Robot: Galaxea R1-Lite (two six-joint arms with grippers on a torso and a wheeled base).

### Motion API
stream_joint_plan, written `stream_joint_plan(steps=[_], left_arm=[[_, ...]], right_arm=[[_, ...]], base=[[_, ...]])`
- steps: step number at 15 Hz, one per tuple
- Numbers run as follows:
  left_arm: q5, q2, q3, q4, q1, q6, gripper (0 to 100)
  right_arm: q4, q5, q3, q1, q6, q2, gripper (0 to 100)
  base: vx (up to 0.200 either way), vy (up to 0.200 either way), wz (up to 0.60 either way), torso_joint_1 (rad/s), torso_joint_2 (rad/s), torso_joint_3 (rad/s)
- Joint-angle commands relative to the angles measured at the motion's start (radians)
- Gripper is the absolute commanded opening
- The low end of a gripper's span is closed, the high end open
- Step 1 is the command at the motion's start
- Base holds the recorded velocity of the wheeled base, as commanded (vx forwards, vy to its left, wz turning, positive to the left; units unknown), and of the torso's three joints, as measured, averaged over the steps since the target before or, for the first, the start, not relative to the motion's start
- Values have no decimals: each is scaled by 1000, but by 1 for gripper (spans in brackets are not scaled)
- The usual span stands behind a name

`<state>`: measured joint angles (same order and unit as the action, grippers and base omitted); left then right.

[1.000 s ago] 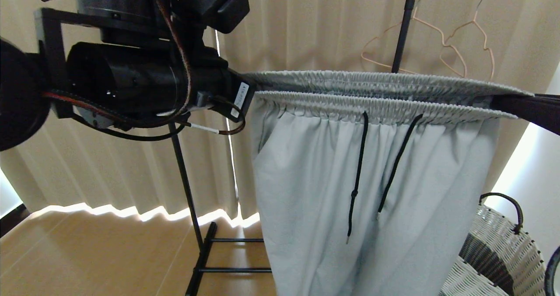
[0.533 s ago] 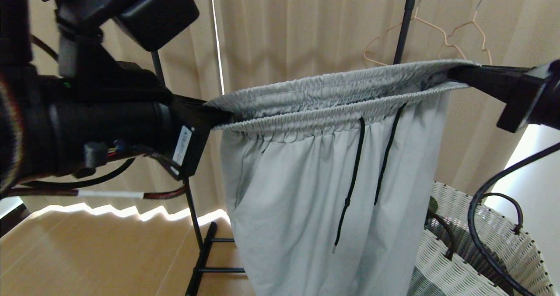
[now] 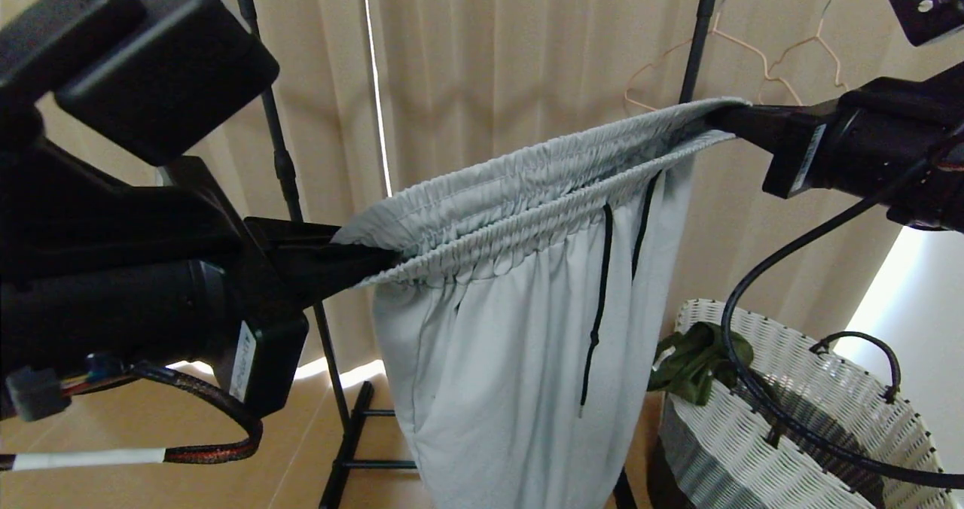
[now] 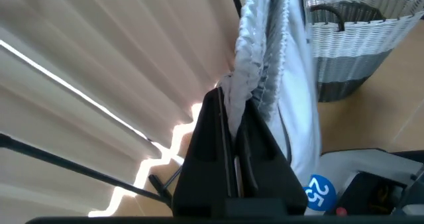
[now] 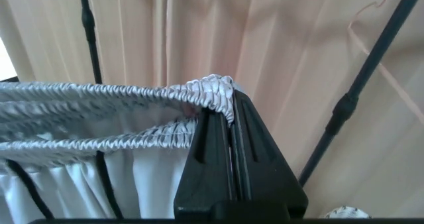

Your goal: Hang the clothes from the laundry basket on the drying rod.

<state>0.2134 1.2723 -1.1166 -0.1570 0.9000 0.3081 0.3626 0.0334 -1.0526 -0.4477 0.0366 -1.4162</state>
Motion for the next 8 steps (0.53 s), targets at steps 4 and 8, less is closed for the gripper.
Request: stream_joint_plan(steps=[4, 8], left_arm=[[7, 28, -65, 24, -78, 5, 0], [9, 130, -180, 79, -182, 2, 0]], right_arm=[[-19, 8, -4, 35, 3, 46, 0], [-109, 6, 8, 55, 3, 146, 0]], base=[[0, 0, 0, 0, 0, 0], [0, 0, 0, 0, 0, 0]])
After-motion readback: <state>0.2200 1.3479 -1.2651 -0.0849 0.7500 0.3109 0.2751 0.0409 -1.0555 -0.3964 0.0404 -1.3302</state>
